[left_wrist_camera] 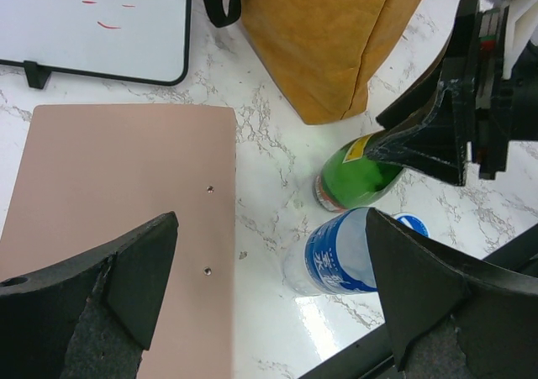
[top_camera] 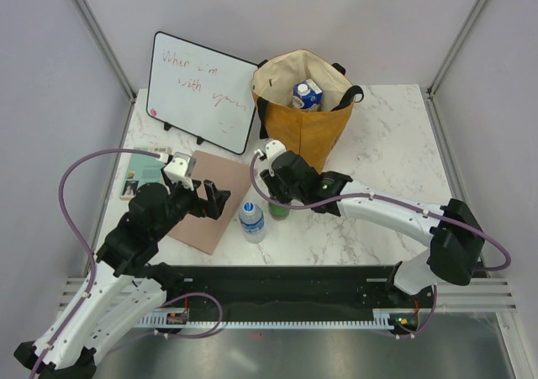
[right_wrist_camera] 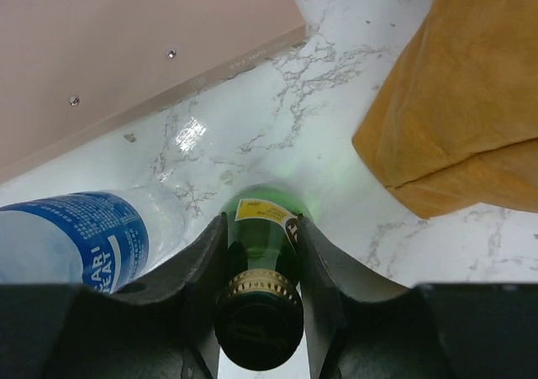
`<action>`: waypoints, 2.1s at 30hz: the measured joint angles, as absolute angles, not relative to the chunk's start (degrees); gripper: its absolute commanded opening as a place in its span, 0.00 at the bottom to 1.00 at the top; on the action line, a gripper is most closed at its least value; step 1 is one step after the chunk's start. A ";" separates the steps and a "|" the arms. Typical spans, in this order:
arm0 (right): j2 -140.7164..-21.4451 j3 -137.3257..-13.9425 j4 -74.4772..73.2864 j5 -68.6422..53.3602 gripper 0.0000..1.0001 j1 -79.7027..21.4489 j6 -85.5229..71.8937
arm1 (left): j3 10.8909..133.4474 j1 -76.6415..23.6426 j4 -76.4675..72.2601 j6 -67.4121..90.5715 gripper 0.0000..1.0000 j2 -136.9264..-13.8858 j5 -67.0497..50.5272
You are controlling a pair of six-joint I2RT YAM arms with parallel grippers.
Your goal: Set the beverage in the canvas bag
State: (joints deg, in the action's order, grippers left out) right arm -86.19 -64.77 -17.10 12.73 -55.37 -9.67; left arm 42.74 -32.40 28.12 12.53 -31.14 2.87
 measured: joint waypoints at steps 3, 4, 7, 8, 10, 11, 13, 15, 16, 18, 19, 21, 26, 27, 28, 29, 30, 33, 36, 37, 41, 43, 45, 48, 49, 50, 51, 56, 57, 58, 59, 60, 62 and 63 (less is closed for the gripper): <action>-86.19 -69.56 -23.83 13.65 0.00 -55.27 -9.67 | 42.74 -32.40 28.12 12.53 1.00 -31.31 2.87; -86.19 -71.37 -25.67 13.91 0.00 -55.24 -9.67 | 42.74 -32.40 28.12 12.53 1.00 -31.33 2.87; -86.19 -77.30 -30.72 14.11 0.00 -55.24 -9.63 | 42.74 -32.40 28.12 12.53 1.00 -31.35 2.87; -86.21 -79.22 -31.97 14.11 0.00 -55.24 -9.43 | 42.74 -32.40 28.12 12.53 1.00 -31.35 2.87; -86.26 -83.11 -34.26 14.39 0.00 -55.27 -9.13 | 42.74 -32.40 28.12 12.53 1.00 -31.35 2.87; -86.32 -85.17 -35.22 14.57 0.00 -55.29 -8.75 | 42.74 -32.40 28.12 12.53 1.00 -31.35 2.87; -86.83 -89.97 -37.17 15.09 0.00 -55.27 -8.01 | 42.74 -32.40 28.12 12.53 1.00 -31.35 2.87; -88.03 -94.41 -38.41 15.55 0.00 -55.29 -6.94 | 42.74 -32.40 28.12 12.53 1.00 -31.35 2.87; -89.03 -97.54 -39.33 15.81 0.00 -55.29 -6.31 | 42.74 -32.40 28.12 12.53 1.00 -31.35 2.87; -91.79 -104.25 -40.62 16.49 0.00 -55.27 -4.75 | 42.74 -32.40 28.12 12.53 1.00 -31.35 2.87; -93.30 -107.98 -41.41 16.86 0.00 -55.24 -3.97 | 42.74 -32.40 28.12 12.53 1.00 -31.35 2.87; -96.38 -114.56 -42.11 17.63 0.00 -55.09 -2.24 | 42.74 -32.40 28.12 12.53 1.00 -31.35 2.87; -103.66 -129.78 -43.48 18.31 0.00 -52.99 1.61 | 42.74 -32.40 28.12 12.53 1.00 -31.35 2.87; -104.57 -131.50 -43.44 18.24 0.00 -52.25 2.04 | 42.74 -32.40 28.12 12.53 1.00 -31.35 2.87; -105.54 -133.40 -43.35 18.00 0.00 -51.22 2.52 | 42.74 -32.40 28.12 12.53 1.00 -31.35 2.87; -106.30 -134.76 -42.78 17.80 0.00 -49.80 2.94 | 42.74 -32.40 28.12 12.53 1.00 -31.35 2.87; -106.52 -135.20 -42.33 17.67 0.00 -48.73 3.18 | 42.74 -32.45 28.12 12.53 1.00 -31.35 2.90; -106.59 -135.20 -39.72 16.60 0.00 -45.25 4.19 | 42.74 -32.51 28.12 12.53 1.00 -31.35 2.87; -106.59 -135.22 -36.40 16.32 0.00 -42.57 4.67 | 42.74 -32.51 28.12 12.53 1.00 -31.35 2.87; -106.59 -135.24 -35.75 16.29 0.00 -42.11 4.73 | 42.74 -32.51 28.12 12.53 1.00 -31.35 2.87; -106.59 -135.31 -31.51 15.38 0.00 -39.79 4.54 | 42.74 -32.51 28.12 12.53 1.00 -31.38 2.87; -106.61 -135.52 -29.95 14.66 0.00 -38.76 4.25 | 42.74 -32.51 28.12 12.53 1.00 -31.42 2.87; -106.67 -136.00 -28.73 13.85 0.00 -37.65 4.10 | 42.74 -32.51 28.12 12.53 1.00 -31.51 2.87; -106.87 -136.46 -26.48 13.17 0.00 -36.10 4.10 | 42.74 -32.51 28.12 12.53 1.00 -31.59 2.87; -106.98 -136.57 -26.00 13.02 0.00 -35.75 4.12 | 42.74 -32.51 28.12 12.53 1.00 -31.64 2.87; -107.15 -136.64 -25.45 12.75 0.00 -35.27 4.14 | 42.74 -32.53 28.12 12.53 1.00 -31.66 2.87; -107.42 -136.66 -24.86 12.62 0.00 -34.85 4.19 | 42.74 -32.56 28.12 12.53 1.00 -31.68 2.87; -109.16 -136.20 -23.18 11.11 0.00 -33.04 4.32 | 42.74 -32.56 28.12 12.53 1.00 -31.73 2.87; -109.49 -135.83 -22.94 10.66 0.00 -32.69 4.34 | 42.74 -32.56 28.12 12.53 1.00 -31.75 2.87; -109.71 -135.33 -22.74 10.24 0.00 -32.36 4.32 | 42.74 -32.56 28.12 12.53 1.00 -31.77 2.87; -109.95 -134.80 -22.72 9.91 0.00 -32.03 4.32 | 42.74 -32.56 28.12 12.53 1.00 -31.79 2.87; -110.17 -134.23 -22.63 9.58 0.00 -31.81 4.34 | 42.74 -32.56 28.12 12.53 1.00 -31.83 2.87; -110.28 -132.35 -22.22 8.69 0.00 -31.42 4.32 | 42.74 -32.56 28.14 12.53 1.00 -31.90 2.87; -110.28 -130.91 -21.61 8.27 0.00 -31.22 4.32 | 42.74 -32.56 28.12 12.53 1.00 -31.90 2.87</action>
State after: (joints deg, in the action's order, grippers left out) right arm -110.28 -130.91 -21.61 8.27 -31.22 4.32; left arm 42.74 -32.56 28.12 12.53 -31.90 2.87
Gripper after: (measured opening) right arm 0.400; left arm 0.995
